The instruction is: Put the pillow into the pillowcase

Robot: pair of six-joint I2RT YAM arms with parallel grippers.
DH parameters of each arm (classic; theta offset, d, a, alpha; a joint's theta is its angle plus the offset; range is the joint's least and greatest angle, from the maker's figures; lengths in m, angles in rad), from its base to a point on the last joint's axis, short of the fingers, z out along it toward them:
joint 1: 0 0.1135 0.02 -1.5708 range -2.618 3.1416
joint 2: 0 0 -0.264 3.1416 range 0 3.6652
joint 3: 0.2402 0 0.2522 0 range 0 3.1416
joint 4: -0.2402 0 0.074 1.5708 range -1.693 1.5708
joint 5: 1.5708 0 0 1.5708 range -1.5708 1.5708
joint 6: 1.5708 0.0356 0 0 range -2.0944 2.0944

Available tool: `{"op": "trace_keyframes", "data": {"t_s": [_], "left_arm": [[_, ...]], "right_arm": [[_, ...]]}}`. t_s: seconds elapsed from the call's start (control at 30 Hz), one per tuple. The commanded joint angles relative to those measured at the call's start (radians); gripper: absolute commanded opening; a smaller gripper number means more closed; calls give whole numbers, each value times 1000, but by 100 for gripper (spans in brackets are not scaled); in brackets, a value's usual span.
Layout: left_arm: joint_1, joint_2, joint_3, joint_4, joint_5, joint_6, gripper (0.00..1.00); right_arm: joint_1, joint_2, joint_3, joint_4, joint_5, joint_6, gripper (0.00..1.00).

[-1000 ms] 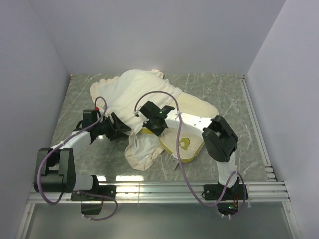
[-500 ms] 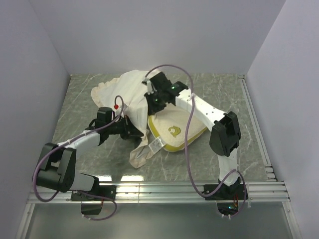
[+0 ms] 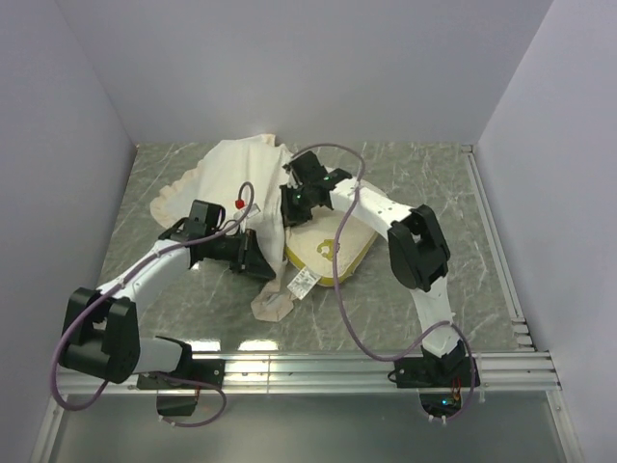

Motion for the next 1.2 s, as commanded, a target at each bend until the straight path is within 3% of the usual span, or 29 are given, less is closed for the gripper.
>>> {"op": "trace_keyframes", "data": {"t_s": [0.0,0.07,0.13,0.2,0.23,0.27,0.33,0.37,0.47,0.53,0.67,0.73,0.87,1.0,1.17], "left_arm": [[-27,-86,115,-273,87,220,41],[-28,-118,211,-364,-28,335,51],[-31,-159,247,-367,-173,462,67],[-82,-248,233,-266,-261,478,99],[-111,-273,221,-243,-312,497,99],[-163,-314,191,-216,-393,499,99],[-194,-343,152,-136,-455,502,99],[-217,-368,116,-110,-520,501,99],[-270,-398,75,-36,-623,528,99],[-310,-402,66,10,-728,564,99],[-498,-325,95,78,-904,591,99],[-562,-220,124,102,-990,579,99],[-686,18,253,133,-1085,512,99],[-740,218,406,182,-1220,397,99],[-773,420,642,167,-1297,353,99]], "right_arm": [[28,42,-30,278,-62,140,0],[27,37,-42,285,-69,150,0],[19,33,-52,293,-88,153,0],[17,37,-61,307,-130,147,0],[17,39,-61,319,-184,145,10],[19,40,-58,316,-216,127,30],[11,28,-26,251,-267,76,48],[7,-4,-12,215,-279,11,62],[-13,-76,22,39,-313,-141,80],[-13,-104,-16,-97,-327,-218,80],[-62,-221,-128,-268,-309,-382,80],[-125,-335,-208,-229,-347,-372,83],[-329,-444,-196,-212,-329,-308,84],[-594,-564,-330,-112,-301,-232,84],[-716,-659,-441,-138,-284,-289,84]]}}
